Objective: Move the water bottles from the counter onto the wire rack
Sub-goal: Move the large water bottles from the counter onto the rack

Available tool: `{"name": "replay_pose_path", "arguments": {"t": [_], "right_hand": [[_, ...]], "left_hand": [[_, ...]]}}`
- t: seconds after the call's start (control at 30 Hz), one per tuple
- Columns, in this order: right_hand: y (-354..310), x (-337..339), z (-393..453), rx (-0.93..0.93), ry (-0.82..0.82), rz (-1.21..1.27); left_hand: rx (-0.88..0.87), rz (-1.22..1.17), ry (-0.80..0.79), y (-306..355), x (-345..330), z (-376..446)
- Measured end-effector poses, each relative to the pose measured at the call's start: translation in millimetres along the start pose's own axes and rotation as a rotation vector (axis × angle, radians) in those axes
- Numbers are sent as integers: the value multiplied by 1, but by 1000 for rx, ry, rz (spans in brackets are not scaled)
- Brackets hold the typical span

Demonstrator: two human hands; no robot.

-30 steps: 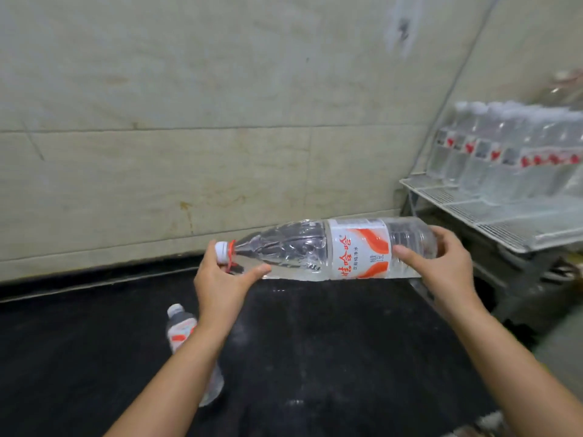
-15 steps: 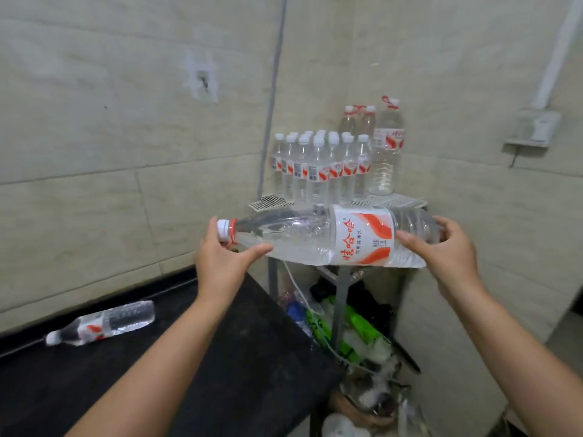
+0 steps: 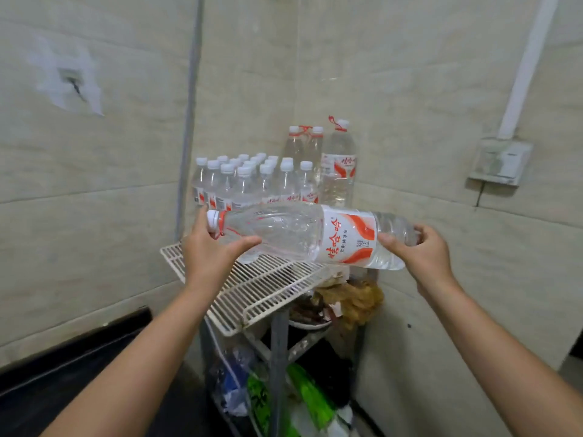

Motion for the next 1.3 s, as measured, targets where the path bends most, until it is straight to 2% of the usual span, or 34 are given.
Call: {"name": "replay_pose_path", "arguments": {"t": [0.1, 0.33, 0.5, 0.63, 0.73, 0.87, 0.97, 1.03, 1.13, 1.2, 1.3], "right_hand": [[11, -10, 44, -7, -14, -13], [53, -32, 124, -21, -82, 7], [92, -53, 178, -23, -174, 47], [127, -72, 214, -52, -286, 48], [150, -83, 237, -62, -397, -25], [167, -96, 258, 22, -543, -169], [157, -90, 271, 206, -662, -573], [140, -83, 280, 384, -611, -761], [118, -84, 277, 591, -544, -544], [110, -98, 267, 583, -537, -455], [113, -119, 262, 491, -363, -349]], "left_hand": [[-33, 1, -9, -8, -36, 32], [-98, 199, -37, 3, -99, 79], [-172, 271, -41, 0, -142, 102], [-211, 421, -41, 4, -182, 119], [-255, 515, -58, 10, -210, 132], [-225, 610, -86, 7, -235, 148], [-231, 655, -97, 9, -249, 161], [-248, 695, -131, 15, -259, 168], [-342, 742, -207, 31, -278, 174], [-407, 771, -238, 42, -291, 176], [-497, 851, -268, 50, -307, 180]]}}
Point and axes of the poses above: each hand's wrist, its own z-axis towards the middle knuckle, its own x-axis out of the back of the hand, y = z × x, the point moved 1 cm from there along z, towards the middle knuckle, and after that the axes turned 8 degrees about -z, right-handed, at the moved point
